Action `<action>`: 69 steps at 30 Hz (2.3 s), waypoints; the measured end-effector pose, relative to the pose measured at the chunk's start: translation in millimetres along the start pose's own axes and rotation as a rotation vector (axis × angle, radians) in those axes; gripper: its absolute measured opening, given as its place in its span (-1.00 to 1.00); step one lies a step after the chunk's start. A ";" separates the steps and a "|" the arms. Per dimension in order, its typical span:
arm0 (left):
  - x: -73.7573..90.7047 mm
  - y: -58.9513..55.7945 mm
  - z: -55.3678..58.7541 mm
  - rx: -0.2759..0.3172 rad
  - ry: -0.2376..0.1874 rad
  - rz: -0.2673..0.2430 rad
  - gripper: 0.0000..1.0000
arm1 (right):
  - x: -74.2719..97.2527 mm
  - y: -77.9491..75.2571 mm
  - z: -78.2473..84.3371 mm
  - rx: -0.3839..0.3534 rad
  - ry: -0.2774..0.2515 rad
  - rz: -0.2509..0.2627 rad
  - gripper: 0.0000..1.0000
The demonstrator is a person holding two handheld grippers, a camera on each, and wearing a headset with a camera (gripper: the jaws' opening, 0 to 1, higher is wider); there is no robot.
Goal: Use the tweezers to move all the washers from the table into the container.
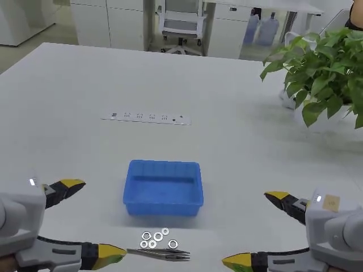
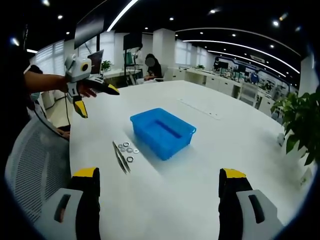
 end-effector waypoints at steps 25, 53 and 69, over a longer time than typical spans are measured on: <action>0.9 -4.8 -1.0 0.001 0.002 0.009 0.99 | 2.0 -1.8 3.5 0.018 0.014 0.000 1.00; -15.7 -16.9 31.8 -0.169 0.183 0.139 0.71 | -5.2 6.5 7.5 0.093 0.060 -0.068 0.97; -33.9 -22.6 51.8 -0.271 0.281 0.211 0.18 | -23.2 22.6 18.5 0.215 0.151 -0.138 0.71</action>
Point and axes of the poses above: the centre of the closed fingertips' face, and the gripper's own axes: x roughly backward along the fingers, y roughly to its left, z roughly out of its underside, the point moved 1 cm from there along x, roughly backward along the fingers, and after that the axes turned 12 degrees about y, right-handed, at the moved point
